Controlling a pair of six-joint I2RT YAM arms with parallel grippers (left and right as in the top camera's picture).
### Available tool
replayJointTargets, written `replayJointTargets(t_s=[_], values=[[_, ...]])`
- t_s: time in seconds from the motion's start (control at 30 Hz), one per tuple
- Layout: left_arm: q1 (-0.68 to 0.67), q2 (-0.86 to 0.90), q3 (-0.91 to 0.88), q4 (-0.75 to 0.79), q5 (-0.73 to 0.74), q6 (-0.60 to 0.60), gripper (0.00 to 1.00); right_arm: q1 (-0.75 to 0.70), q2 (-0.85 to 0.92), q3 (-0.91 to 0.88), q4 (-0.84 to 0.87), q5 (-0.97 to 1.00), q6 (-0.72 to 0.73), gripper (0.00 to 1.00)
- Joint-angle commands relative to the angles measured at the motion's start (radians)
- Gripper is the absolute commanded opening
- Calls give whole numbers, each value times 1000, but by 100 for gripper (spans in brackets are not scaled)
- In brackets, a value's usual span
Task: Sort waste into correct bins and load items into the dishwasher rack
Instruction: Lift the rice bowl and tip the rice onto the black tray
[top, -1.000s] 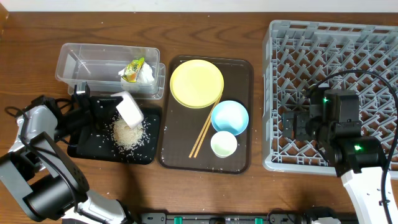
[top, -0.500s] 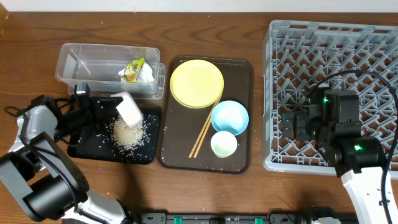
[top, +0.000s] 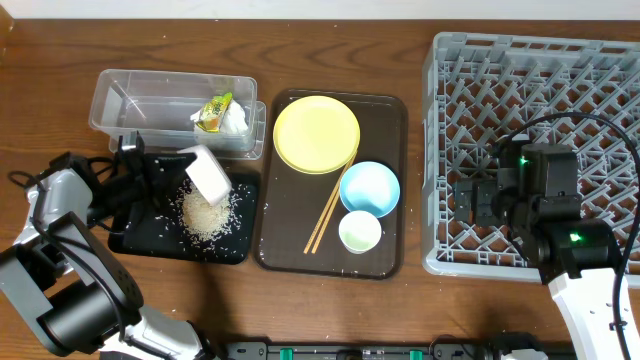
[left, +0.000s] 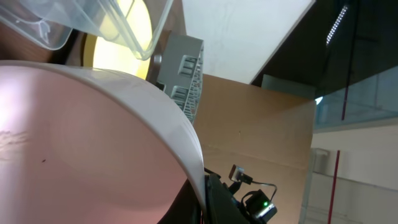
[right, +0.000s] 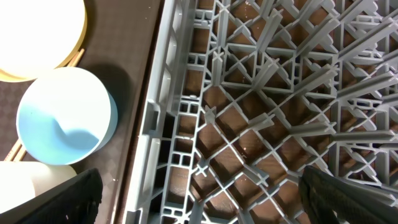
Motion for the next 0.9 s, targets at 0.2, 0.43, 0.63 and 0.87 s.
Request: replayJointTargets(t_s=[0.2,0.43,0.63,0.87], values=[[5,6,-3,-6,50,57,6,6,-3,21,-5,-7,9,99],[5,-2,-3,-24,81,73,6,6,-3,21,-5,-7,9,99],[4,-5,-3,-18,52,74,6,6,-3,21,-5,-7,9,99],[-29,-74,-2,-35,36,86,6,6,-3,21,-4,-7,9,99]])
